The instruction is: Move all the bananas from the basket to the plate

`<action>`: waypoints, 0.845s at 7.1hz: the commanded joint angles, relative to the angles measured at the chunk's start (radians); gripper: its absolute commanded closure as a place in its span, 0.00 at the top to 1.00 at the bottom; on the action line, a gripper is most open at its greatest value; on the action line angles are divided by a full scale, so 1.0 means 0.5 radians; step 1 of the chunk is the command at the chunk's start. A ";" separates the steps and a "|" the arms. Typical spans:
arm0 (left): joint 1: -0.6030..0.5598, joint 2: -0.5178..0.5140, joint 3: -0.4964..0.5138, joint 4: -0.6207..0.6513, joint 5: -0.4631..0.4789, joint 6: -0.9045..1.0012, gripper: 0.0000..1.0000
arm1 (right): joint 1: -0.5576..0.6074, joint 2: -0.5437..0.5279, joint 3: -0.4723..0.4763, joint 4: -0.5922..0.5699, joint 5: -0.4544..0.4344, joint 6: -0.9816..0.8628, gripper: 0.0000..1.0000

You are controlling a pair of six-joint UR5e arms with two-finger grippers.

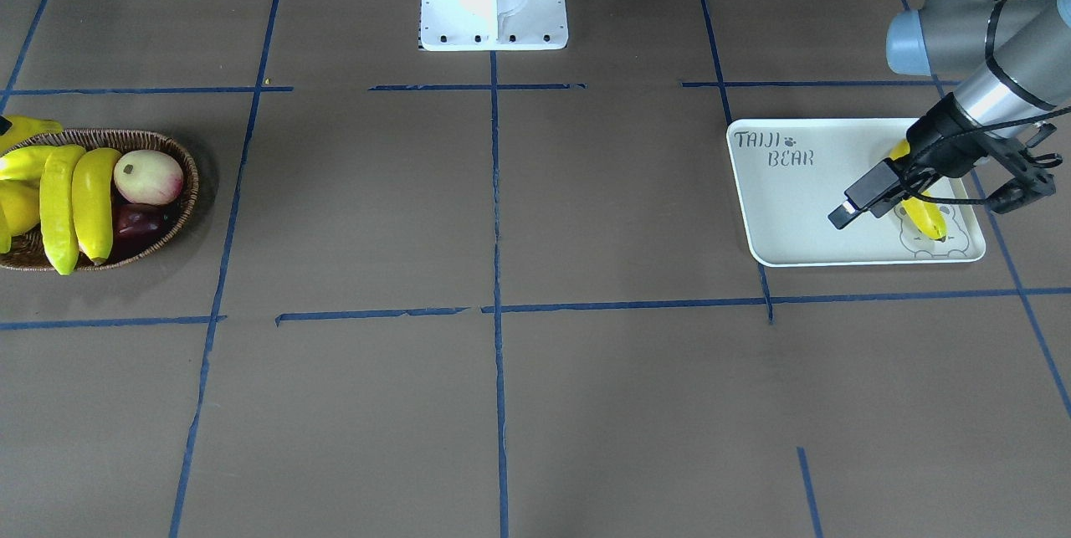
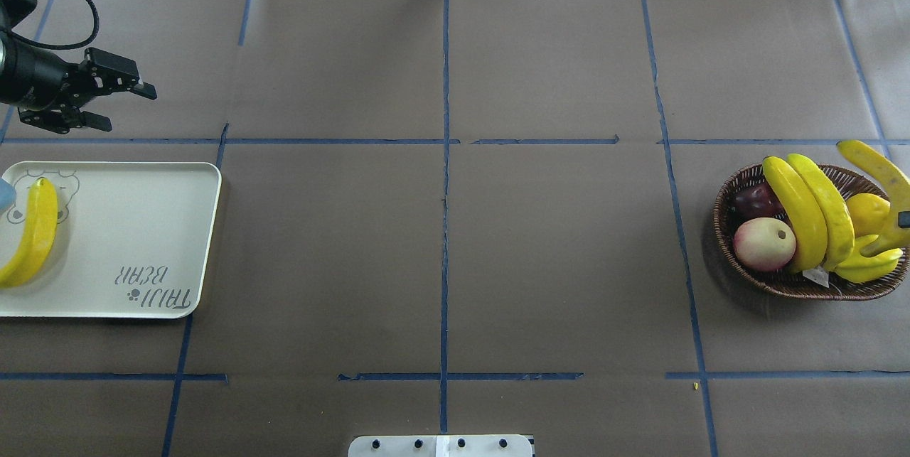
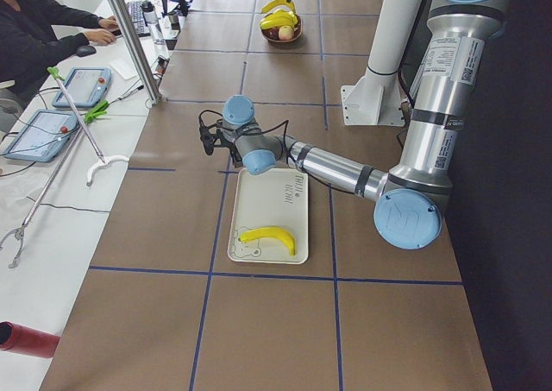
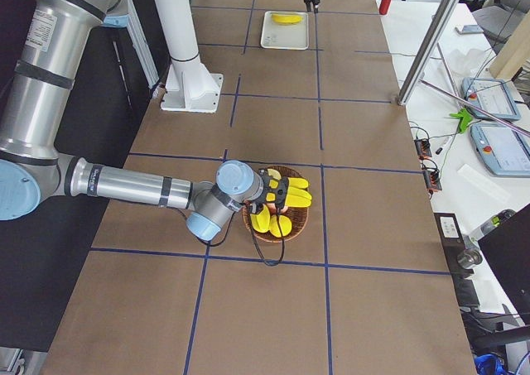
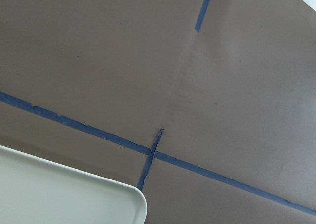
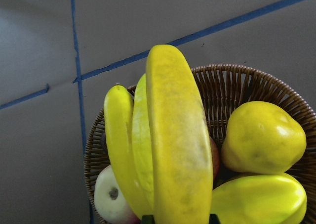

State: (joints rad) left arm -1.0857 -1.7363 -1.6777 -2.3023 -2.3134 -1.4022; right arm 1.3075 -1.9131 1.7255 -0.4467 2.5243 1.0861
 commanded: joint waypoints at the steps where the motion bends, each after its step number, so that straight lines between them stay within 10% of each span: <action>1: -0.001 0.000 -0.001 0.000 0.000 0.000 1.00 | 0.229 0.022 0.183 -0.024 0.249 -0.003 0.00; 3: 0.021 -0.064 0.008 0.000 0.007 -0.003 1.00 | -0.015 0.330 0.203 -0.185 0.119 0.015 0.00; 6: 0.119 -0.312 0.036 -0.003 0.010 -0.272 1.00 | -0.741 1.069 0.245 -0.817 -0.671 0.177 0.00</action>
State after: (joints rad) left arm -1.0388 -1.8427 -1.6631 -2.3039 -2.3093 -1.4785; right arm 1.0725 -1.5032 1.8345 -0.7448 2.3339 1.1294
